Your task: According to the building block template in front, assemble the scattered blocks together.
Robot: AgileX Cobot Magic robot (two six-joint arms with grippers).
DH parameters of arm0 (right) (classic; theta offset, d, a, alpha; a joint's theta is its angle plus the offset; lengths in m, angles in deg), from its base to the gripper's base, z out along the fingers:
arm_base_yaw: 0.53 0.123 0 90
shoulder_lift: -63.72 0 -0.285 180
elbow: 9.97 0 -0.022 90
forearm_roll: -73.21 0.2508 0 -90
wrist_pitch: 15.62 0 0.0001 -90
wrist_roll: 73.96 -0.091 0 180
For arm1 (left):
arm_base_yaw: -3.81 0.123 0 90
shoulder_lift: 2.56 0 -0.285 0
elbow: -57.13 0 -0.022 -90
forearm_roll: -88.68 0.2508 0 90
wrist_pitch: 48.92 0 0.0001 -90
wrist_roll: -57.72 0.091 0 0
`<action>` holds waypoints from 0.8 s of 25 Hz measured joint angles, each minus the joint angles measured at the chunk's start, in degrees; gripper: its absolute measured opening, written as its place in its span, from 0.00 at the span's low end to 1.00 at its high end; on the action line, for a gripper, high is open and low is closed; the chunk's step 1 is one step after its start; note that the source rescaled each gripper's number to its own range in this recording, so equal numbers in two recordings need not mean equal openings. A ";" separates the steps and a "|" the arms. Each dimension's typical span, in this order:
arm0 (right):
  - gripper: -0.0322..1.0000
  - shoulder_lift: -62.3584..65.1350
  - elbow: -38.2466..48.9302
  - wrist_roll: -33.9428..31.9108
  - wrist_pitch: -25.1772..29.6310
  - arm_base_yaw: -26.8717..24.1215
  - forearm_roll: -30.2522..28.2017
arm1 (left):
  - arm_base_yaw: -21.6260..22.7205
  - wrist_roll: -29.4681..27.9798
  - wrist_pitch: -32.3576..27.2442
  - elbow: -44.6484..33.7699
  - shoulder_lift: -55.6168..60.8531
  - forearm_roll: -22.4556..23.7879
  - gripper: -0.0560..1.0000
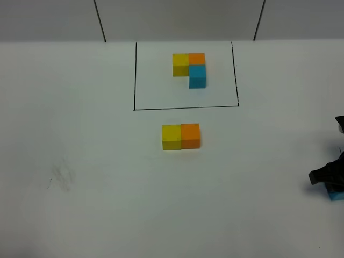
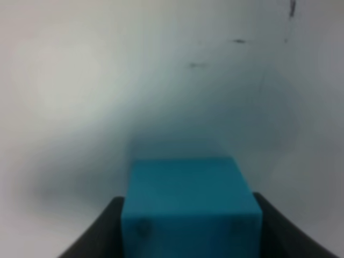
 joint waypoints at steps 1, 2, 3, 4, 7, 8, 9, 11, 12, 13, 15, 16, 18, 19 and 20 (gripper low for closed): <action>0.30 0.49 -0.08 0.00 0.52 0.20 0.22 | 0.00 0.00 0.00 0.00 0.00 0.00 0.70; 0.30 1.38 -0.44 0.00 1.60 0.63 0.61 | 0.00 0.00 0.00 0.00 0.00 0.00 0.70; 0.30 2.40 -1.08 0.00 2.80 1.22 0.92 | 0.00 0.00 0.00 0.00 0.00 0.00 0.70; 0.30 3.80 -1.80 -0.11 3.82 1.89 1.09 | 0.00 0.00 0.00 0.00 0.00 0.00 0.70; 0.30 8.25 -4.84 -2.49 6.67 5.10 1.32 | 0.00 0.00 0.00 0.00 0.00 0.00 0.70; 0.30 9.77 -5.97 -4.48 7.19 6.12 1.54 | 0.00 0.00 0.00 0.00 0.00 0.00 0.70; 0.30 11.11 -7.05 -6.73 7.46 7.42 1.97 | 0.00 0.00 0.00 0.00 0.00 0.00 0.70; 0.30 12.76 -8.77 -13.82 7.68 10.40 3.25 | 0.00 0.00 0.00 0.00 0.00 0.00 0.70; 0.30 13.16 -9.52 -17.44 7.92 12.00 3.78 | 0.00 0.00 0.00 0.00 0.00 0.00 0.70; 0.30 13.13 -10.02 -20.24 8.27 14.21 4.03 | 0.00 0.00 0.00 0.00 0.00 0.00 0.70; 0.30 12.68 -10.21 -25.61 8.66 18.89 3.84 | 0.00 0.05 -0.05 0.00 0.00 0.00 0.70; 0.30 12.19 -10.27 -28.36 8.72 21.49 3.12 | 0.00 0.05 -0.05 0.00 0.00 0.00 0.70; 0.30 10.87 -10.39 -33.76 8.60 26.52 1.50 | 0.00 0.05 -0.11 0.00 0.00 0.00 0.70; 0.30 9.95 -10.52 -36.79 8.53 28.56 0.51 | 0.00 0.05 -0.11 0.00 0.00 0.00 0.70; 0.30 8.81 -10.99 -39.16 8.53 31.00 -0.66 | 0.00 0.05 -0.11 0.00 0.00 0.00 0.70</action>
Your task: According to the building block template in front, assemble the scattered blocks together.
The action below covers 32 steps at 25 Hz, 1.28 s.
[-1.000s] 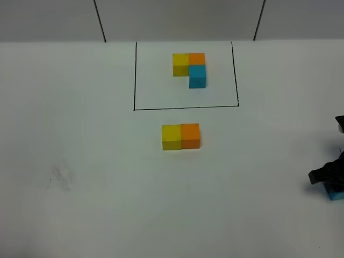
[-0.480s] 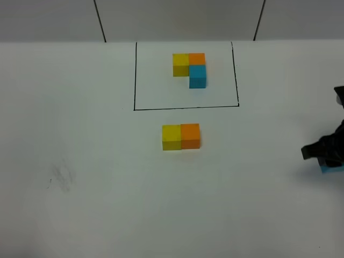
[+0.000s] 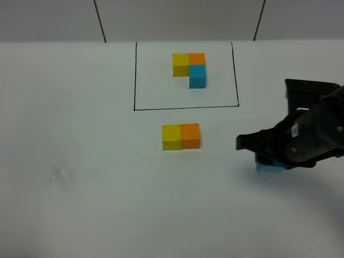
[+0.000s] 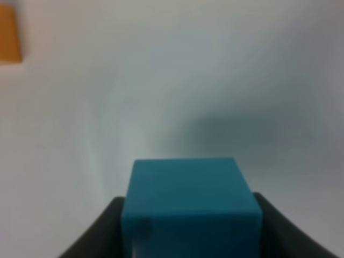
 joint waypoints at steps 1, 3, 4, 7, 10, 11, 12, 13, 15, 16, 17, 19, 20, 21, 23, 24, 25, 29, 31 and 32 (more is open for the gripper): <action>0.30 -1.16 -0.64 -2.67 0.13 2.36 -1.02 | 0.00 0.00 0.00 0.00 0.00 0.00 0.70; 0.30 -4.61 -3.29 -7.43 1.15 6.15 -3.60 | 0.00 0.00 0.00 0.00 0.00 0.00 0.70; 0.30 -6.63 -5.16 -9.30 2.34 7.85 -4.48 | 0.00 0.00 0.00 0.00 0.00 0.00 0.70; 0.30 -12.89 -11.78 -13.51 7.70 11.22 -5.30 | 0.00 0.00 0.00 0.00 0.00 0.00 0.70; 0.30 -18.60 -18.26 -14.38 11.58 13.26 -5.42 | 0.00 0.04 0.00 0.00 0.00 0.00 0.70; 0.30 -20.32 -20.09 -14.33 11.93 13.79 -5.42 | 0.00 0.04 0.00 0.00 0.00 0.00 0.70; 0.30 -21.65 -21.42 -14.24 11.98 14.19 -5.42 | 0.00 0.04 0.00 0.00 0.00 0.00 0.70; 0.30 -23.14 -22.86 -13.90 11.88 14.40 -5.37 | 0.00 0.04 0.00 0.00 0.00 0.00 0.70; 0.30 -25.77 -25.13 -13.02 11.52 14.77 -5.37 | 0.00 0.04 0.00 0.00 0.00 0.00 0.70; 0.30 -26.80 -25.95 -12.66 11.40 14.77 -5.37 | 0.00 0.04 0.00 0.00 0.00 0.00 0.70; 0.30 -27.96 -26.92 -12.55 11.33 14.77 -5.37 | 0.00 0.04 0.00 0.00 0.00 0.00 0.70; 0.30 -29.82 -28.42 -12.49 11.27 14.77 -5.57 | 0.00 0.04 0.00 0.00 0.00 0.00 0.70; 0.30 -30.69 -29.11 -12.49 11.31 14.77 -5.67 | 0.00 0.04 0.00 0.00 0.00 0.00 0.70; 0.30 -31.46 -29.74 -12.49 11.31 14.77 -5.79 | 0.00 0.04 0.00 0.00 0.00 0.00 0.70; 0.30 -32.77 -30.69 -12.80 11.31 14.77 -6.41 | 0.00 0.04 0.00 0.00 0.00 0.00 0.70; 0.30 -33.43 -31.04 -12.86 11.20 14.77 -6.73 | 0.00 0.04 0.00 0.00 0.00 0.00 0.70; 0.30 -34.00 -31.23 -12.86 10.95 14.77 -6.89 | 0.00 0.04 0.00 0.00 0.00 0.00 0.70; 0.30 -34.94 -31.64 -13.00 10.54 14.77 -7.29 | 0.00 0.04 0.00 0.00 0.00 0.00 0.70; 0.30 -35.15 -32.04 -13.00 10.40 14.77 -7.84 | 0.00 0.04 0.00 0.00 0.00 0.00 0.70; 0.30 -35.32 -32.24 -13.00 10.25 14.77 -8.21 | 0.00 0.04 0.00 0.00 0.00 0.00 0.70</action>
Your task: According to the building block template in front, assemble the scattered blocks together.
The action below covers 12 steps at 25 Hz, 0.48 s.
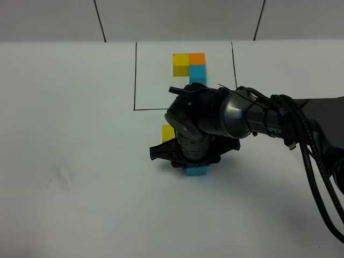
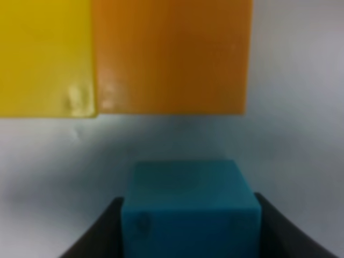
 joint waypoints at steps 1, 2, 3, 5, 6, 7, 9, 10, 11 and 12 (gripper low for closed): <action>0.30 -0.05 -0.23 -0.09 0.00 0.00 -0.17 | 0.00 0.00 0.00 0.00 0.00 0.00 0.70; 0.30 -0.20 -0.53 -0.09 0.00 0.00 -0.26 | 0.00 0.00 0.00 0.00 0.00 0.00 0.70; 0.30 -0.43 -0.94 -0.09 0.00 0.00 -0.39 | 0.00 0.00 0.00 0.00 0.00 0.00 0.70; 0.30 -0.83 -1.66 -0.09 0.00 0.00 -0.65 | 0.00 0.00 0.00 0.00 0.00 0.00 0.70; 0.30 -1.14 -2.07 -0.09 0.12 0.00 -0.65 | 0.00 0.00 0.00 0.00 0.00 0.00 0.70; 0.30 -1.38 -2.50 -0.09 0.19 0.00 -0.72 | 0.00 0.00 0.00 0.00 0.00 0.00 0.70; 0.30 -1.77 -3.08 -0.09 0.38 0.00 -0.77 | 0.00 0.00 0.00 0.00 0.00 0.00 0.70; 0.30 -1.83 -3.15 -0.09 0.38 0.00 -0.79 | 0.00 0.00 0.00 0.00 0.00 0.00 0.70; 0.30 -1.89 -3.15 -0.09 0.31 0.00 -0.79 | 0.00 0.00 0.00 0.00 0.00 0.00 0.70; 0.30 -1.89 -3.17 -0.11 0.31 0.00 -0.84 | 0.00 0.00 0.00 0.00 0.00 0.05 0.70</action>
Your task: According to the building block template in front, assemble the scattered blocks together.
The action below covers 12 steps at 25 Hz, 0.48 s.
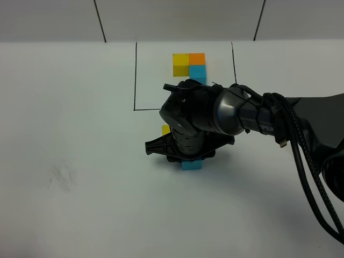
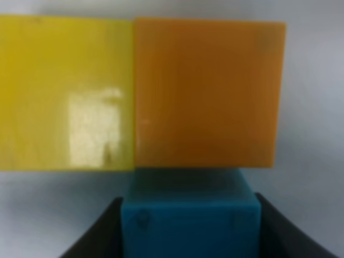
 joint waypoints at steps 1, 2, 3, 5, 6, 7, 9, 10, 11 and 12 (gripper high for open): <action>0.29 -0.11 -0.04 0.00 0.05 0.00 0.00 | 0.00 0.00 0.00 0.00 0.00 0.00 0.70; 0.29 -0.16 -0.06 -0.13 0.05 0.00 -0.19 | 0.00 0.00 0.00 0.00 0.00 0.00 0.70; 0.29 -0.23 -0.11 -0.11 -0.01 0.00 -0.33 | 0.00 0.00 0.00 0.00 0.00 0.00 0.70; 0.29 -0.23 -0.18 -0.16 -0.12 0.00 -0.58 | 0.00 0.00 0.00 0.00 0.00 0.00 0.70; 0.29 -0.28 -0.18 -0.32 -0.29 0.00 -0.87 | 0.00 0.00 0.00 0.00 0.00 0.00 0.70; 0.29 -0.28 -0.18 -0.68 -0.50 0.00 -1.06 | 0.00 0.00 0.00 0.00 0.00 0.00 0.70; 0.29 -0.33 -0.18 -1.48 -0.77 0.00 -1.50 | 0.00 0.00 0.00 0.00 0.00 0.00 0.70; 0.29 -0.40 -0.18 -1.86 -0.84 0.00 -1.73 | 0.00 0.00 0.00 0.00 0.00 0.00 0.70; 0.29 -0.40 -0.18 -2.16 -0.97 0.00 -1.92 | 0.00 0.00 0.00 0.00 0.00 0.00 0.70; 0.29 -0.40 -0.18 -2.30 -1.05 0.00 -1.99 | 0.00 0.00 0.00 0.00 0.00 0.00 0.70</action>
